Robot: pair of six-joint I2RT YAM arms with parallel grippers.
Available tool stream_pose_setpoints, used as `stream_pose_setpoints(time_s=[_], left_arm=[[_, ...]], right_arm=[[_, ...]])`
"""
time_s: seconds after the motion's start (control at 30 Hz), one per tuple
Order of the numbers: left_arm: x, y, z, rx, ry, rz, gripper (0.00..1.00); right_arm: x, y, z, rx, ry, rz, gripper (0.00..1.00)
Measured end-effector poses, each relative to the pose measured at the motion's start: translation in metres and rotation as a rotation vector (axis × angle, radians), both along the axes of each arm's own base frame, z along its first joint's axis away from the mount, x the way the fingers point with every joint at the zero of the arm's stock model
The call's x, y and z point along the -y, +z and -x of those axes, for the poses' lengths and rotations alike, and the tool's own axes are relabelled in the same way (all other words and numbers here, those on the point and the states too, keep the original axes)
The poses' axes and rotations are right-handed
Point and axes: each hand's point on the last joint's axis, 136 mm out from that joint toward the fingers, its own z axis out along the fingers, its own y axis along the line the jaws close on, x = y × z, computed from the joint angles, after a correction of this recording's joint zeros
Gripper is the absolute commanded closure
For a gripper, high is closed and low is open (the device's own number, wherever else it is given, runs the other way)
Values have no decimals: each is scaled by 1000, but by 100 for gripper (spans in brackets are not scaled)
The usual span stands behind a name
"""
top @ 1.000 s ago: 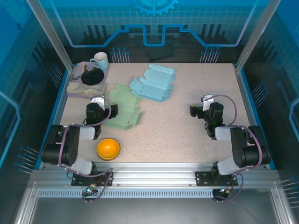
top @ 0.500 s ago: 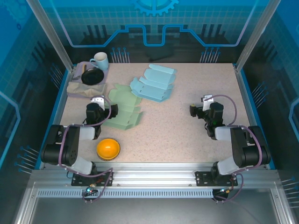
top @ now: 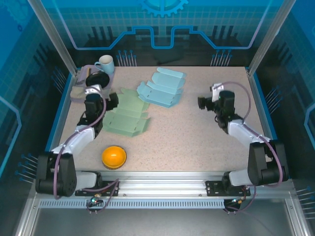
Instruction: Fold the paper box
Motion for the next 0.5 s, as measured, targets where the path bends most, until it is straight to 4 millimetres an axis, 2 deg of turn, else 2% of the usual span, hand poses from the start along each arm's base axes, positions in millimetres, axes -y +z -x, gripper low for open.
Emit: stream_pose_setpoints(time_s=[0.03,0.1,0.2,0.33,0.43,0.5], left_arm=[[0,11,-1,12,24,61,1],[5,20,-3,11,46,176,1],[29,4,-12,-64,47,338,1],[82,-43,-29,-228,5,461,3],[118,-70,-42,-308,-28,507,7],[134,-83,-50,-340,-39,524,8]], right_arm=[[-5,17,-7,9,3,-7,0],[-16,44,-19,22,15,-20,0],[-44,62,-30,-8,55,-31,0],[-78,51,-31,-111,117,-26,0],[-94,34,-20,-191,148,-14,0],[-100,26,-12,-235,162,-12,0]])
